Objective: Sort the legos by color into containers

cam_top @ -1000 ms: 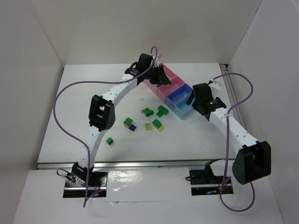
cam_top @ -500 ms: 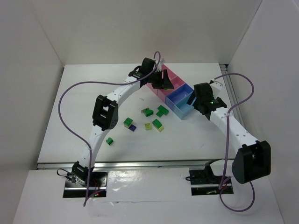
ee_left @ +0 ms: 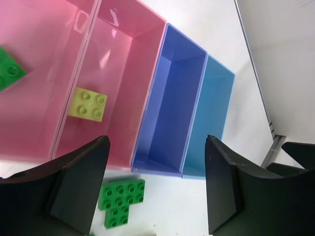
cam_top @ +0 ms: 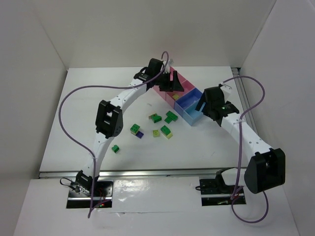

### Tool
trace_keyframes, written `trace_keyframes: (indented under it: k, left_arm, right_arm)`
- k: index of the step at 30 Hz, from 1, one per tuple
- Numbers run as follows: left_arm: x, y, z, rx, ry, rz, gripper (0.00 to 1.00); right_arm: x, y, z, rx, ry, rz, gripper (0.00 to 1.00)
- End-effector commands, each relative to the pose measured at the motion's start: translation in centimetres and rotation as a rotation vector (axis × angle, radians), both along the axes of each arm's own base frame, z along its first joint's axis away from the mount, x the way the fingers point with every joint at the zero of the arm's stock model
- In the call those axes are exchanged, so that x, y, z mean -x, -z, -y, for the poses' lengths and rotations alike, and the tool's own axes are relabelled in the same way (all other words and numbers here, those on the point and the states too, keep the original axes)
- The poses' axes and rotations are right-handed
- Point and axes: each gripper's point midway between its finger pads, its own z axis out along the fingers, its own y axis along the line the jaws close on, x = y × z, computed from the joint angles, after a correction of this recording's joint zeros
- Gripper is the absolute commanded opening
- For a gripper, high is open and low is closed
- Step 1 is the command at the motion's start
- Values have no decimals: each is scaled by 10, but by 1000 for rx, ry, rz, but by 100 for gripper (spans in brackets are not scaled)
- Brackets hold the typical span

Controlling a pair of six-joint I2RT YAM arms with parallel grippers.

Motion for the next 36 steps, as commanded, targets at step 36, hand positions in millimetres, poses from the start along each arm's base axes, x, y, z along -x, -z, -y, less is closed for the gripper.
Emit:
trace_keyframes:
  k: [36]
  left_arm:
    - [104,-62,-271,-176,-534,-32,76]
  right_arm:
    - [22,103,-215,197,-972,-291,62]
